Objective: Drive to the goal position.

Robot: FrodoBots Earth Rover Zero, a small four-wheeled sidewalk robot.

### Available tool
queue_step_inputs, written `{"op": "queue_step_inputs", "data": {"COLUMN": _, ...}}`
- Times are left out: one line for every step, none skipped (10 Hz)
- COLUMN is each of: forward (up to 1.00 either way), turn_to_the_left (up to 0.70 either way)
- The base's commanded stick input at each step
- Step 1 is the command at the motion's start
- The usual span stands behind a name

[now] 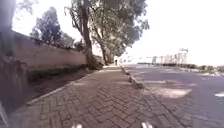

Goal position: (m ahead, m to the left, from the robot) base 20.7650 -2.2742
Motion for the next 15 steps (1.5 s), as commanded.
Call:
{"op": "queue_step_inputs", "data": {"forward": 0.70, "turn_to_the_left": 0.00}}
{"op": "queue_step_inputs", "data": {"forward": 0.70, "turn_to_the_left": 0.00}}
{"op": "queue_step_inputs", "data": {"forward": 0.70, "turn_to_the_left": 0.00}}
{"op": "queue_step_inputs", "data": {"forward": 0.70, "turn_to_the_left": 0.00}}
{"op": "queue_step_inputs", "data": {"forward": 0.70, "turn_to_the_left": 0.00}}
{"op": "queue_step_inputs", "data": {"forward": 0.70, "turn_to_the_left": 0.00}}
{"op": "queue_step_inputs", "data": {"forward": 0.70, "turn_to_the_left": 0.00}}
{"op": "queue_step_inputs", "data": {"forward": 0.70, "turn_to_the_left": 0.00}}
{"op": "queue_step_inputs", "data": {"forward": 0.69, "turn_to_the_left": 0.00}}
{"op": "queue_step_inputs", "data": {"forward": 0.68, "turn_to_the_left": 0.00}}
{"op": "queue_step_inputs", "data": {"forward": 0.67, "turn_to_the_left": 0.00}}
{"op": "queue_step_inputs", "data": {"forward": 0.66, "turn_to_the_left": 0.00}}
{"op": "queue_step_inputs", "data": {"forward": 0.65, "turn_to_the_left": 0.00}}
{"op": "queue_step_inputs", "data": {"forward": 0.65, "turn_to_the_left": -0.01}}
{"op": "queue_step_inputs", "data": {"forward": 0.65, "turn_to_the_left": -0.17}}
